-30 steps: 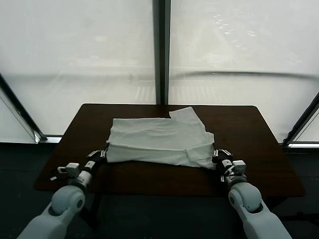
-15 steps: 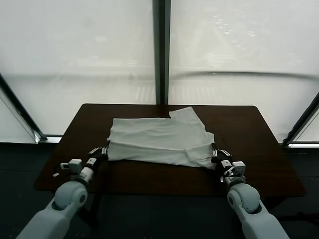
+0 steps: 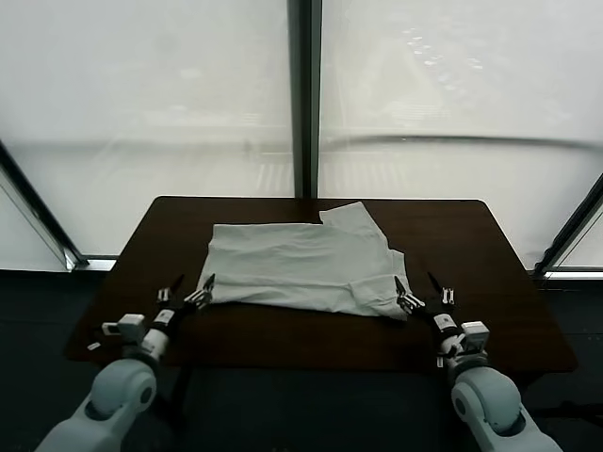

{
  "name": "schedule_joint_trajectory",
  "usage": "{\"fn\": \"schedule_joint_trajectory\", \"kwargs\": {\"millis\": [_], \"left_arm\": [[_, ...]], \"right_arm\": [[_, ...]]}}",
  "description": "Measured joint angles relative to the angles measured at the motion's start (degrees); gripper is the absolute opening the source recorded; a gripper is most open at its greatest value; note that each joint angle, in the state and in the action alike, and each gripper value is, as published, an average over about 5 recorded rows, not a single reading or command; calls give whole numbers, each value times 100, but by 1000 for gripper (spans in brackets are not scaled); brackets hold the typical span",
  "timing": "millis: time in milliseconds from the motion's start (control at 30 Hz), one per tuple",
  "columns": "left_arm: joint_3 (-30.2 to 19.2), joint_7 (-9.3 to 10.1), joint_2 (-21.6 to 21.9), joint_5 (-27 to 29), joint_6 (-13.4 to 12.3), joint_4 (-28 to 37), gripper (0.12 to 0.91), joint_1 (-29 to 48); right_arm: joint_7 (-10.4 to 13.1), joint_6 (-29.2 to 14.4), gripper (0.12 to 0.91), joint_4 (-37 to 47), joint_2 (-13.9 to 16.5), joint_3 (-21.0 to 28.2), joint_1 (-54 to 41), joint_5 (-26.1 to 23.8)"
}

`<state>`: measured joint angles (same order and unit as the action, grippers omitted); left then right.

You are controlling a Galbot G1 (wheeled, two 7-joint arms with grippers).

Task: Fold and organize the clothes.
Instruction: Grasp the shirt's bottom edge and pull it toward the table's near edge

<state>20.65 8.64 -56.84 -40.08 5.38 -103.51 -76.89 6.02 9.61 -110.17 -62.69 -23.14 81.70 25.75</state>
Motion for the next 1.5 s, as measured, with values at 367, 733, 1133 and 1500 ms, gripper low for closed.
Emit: {"fn": "schedule_joint_trajectory", "kwargs": {"millis": [367, 733, 1133, 1500], "left_arm": [[-64, -45, -22, -22, -62, 263, 907, 230], [-74, -160, -1, -31, -108, 354, 898, 284], [8, -316, 135, -25, -146, 308, 353, 126], [223, -339, 398, -60, -155, 1, 148, -240]], "right_arm": [[-68, -13, 895, 173, -122, 52, -35, -127], [-79, -34, 347, 178, -109, 47, -18, -135], [12, 7, 139, -98, 184, -119, 212, 88], [88, 62, 139, -415, 518, -303, 537, 271]]}}
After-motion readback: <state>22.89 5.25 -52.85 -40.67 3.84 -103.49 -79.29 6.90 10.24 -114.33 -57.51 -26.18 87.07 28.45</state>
